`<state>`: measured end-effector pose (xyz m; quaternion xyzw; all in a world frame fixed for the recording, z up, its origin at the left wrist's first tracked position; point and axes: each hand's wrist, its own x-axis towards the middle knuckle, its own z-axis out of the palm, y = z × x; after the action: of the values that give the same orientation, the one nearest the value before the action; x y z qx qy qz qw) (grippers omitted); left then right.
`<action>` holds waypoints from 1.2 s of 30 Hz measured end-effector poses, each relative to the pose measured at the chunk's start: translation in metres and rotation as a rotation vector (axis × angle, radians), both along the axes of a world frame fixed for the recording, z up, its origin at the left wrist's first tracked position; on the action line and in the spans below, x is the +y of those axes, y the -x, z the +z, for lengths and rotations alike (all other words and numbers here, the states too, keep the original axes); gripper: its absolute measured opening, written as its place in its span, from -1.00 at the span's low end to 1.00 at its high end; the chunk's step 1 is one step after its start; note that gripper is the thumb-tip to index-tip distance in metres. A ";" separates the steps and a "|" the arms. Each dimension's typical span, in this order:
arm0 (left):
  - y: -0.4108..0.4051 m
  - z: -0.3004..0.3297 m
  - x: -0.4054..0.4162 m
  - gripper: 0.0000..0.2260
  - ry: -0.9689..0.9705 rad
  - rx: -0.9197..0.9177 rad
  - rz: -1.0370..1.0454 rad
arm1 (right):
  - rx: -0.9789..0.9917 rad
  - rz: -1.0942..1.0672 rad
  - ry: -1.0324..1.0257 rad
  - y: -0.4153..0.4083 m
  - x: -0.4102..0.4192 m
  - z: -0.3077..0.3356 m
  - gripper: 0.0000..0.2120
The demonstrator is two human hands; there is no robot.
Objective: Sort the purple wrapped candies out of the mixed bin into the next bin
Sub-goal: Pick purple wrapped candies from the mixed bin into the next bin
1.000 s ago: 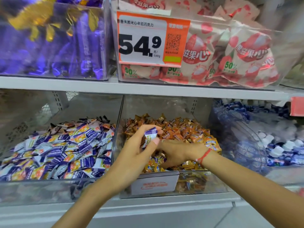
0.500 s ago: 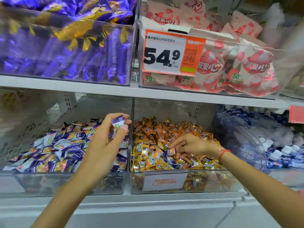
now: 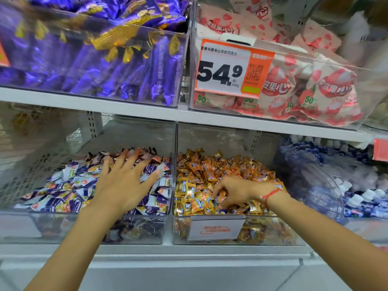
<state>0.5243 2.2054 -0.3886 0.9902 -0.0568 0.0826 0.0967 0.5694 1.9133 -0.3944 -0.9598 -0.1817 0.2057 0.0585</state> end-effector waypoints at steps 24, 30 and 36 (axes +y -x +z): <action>0.015 -0.002 -0.006 -0.59 0.016 -0.028 -0.238 | -0.354 0.475 0.508 0.018 0.011 0.017 -0.70; 0.011 -0.003 -0.002 -0.61 0.062 -0.027 -0.261 | -0.373 0.419 0.331 0.010 -0.001 0.009 -0.75; 0.016 -0.001 0.005 -0.63 0.132 -0.181 -0.323 | -0.351 0.153 -0.071 0.014 -0.027 -0.006 -0.76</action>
<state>0.5083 2.2103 -0.3895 0.9483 -0.2179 0.1581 0.1680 0.5552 1.8867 -0.4009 -0.9616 -0.2689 0.0322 0.0440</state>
